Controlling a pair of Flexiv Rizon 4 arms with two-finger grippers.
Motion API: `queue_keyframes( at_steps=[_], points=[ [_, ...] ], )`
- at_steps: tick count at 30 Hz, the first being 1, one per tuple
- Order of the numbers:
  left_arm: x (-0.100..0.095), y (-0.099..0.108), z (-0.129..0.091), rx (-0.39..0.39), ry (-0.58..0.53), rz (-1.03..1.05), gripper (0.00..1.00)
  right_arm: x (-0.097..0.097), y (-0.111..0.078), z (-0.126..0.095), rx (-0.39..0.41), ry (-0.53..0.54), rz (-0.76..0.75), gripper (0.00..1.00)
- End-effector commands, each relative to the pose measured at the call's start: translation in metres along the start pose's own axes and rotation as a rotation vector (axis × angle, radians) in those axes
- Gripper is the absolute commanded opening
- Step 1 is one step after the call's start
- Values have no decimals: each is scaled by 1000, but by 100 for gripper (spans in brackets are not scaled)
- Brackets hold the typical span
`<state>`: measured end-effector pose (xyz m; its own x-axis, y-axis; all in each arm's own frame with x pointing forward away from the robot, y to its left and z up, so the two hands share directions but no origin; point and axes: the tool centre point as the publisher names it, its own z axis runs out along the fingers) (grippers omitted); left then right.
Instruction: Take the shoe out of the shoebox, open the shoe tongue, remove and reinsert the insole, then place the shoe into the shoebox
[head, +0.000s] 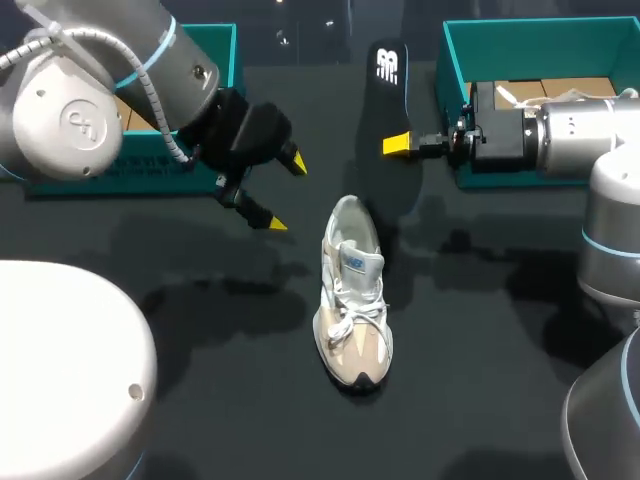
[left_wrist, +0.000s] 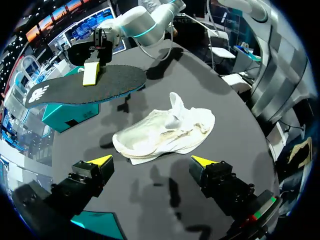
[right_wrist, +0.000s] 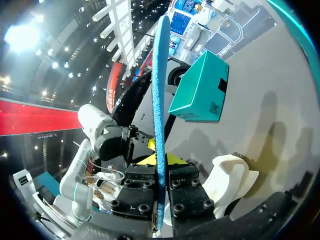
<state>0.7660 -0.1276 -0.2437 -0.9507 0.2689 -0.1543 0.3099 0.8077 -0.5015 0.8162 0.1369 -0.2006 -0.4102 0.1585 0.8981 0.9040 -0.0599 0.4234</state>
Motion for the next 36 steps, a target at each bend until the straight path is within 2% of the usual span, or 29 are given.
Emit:
queue_keyframes(
  at_steps=[1, 10, 13, 16, 17, 19, 23, 34, 36],
  points=[
    [0, 1, 17, -107, -21, -53, 100, -4, -3, 2, -31, 8, -37, 0],
    [0, 1, 17, -107, -21, -53, 100, -4, -3, 2, -31, 8, -37, 0],
    [-2, 9, 30, -72, -7, -43, 100, -14, -8, 12, 0, -2, -71, 0],
    [-7, 22, 42, -54, 17, -57, 100, -24, -7, 20, -15, 50, -99, 0],
    [-7, 25, 45, -73, 17, -60, 100, -28, -6, 22, -24, 56, -115, 0],
    [-9, 32, 49, -39, 35, -73, 100, -33, -5, 26, -23, 91, -142, 0],
    [-12, 40, 56, -23, 41, -78, 100, -41, -3, 33, -14, 170, -209, 0],
    [-12, 41, 58, -19, 45, -100, 100, -41, -3, 33, -14, 170, -209, 0],
    [-12, 42, 66, -31, 47, -94, 100, -43, -5, 37, -8, 173, -218, 0]
  ],
)
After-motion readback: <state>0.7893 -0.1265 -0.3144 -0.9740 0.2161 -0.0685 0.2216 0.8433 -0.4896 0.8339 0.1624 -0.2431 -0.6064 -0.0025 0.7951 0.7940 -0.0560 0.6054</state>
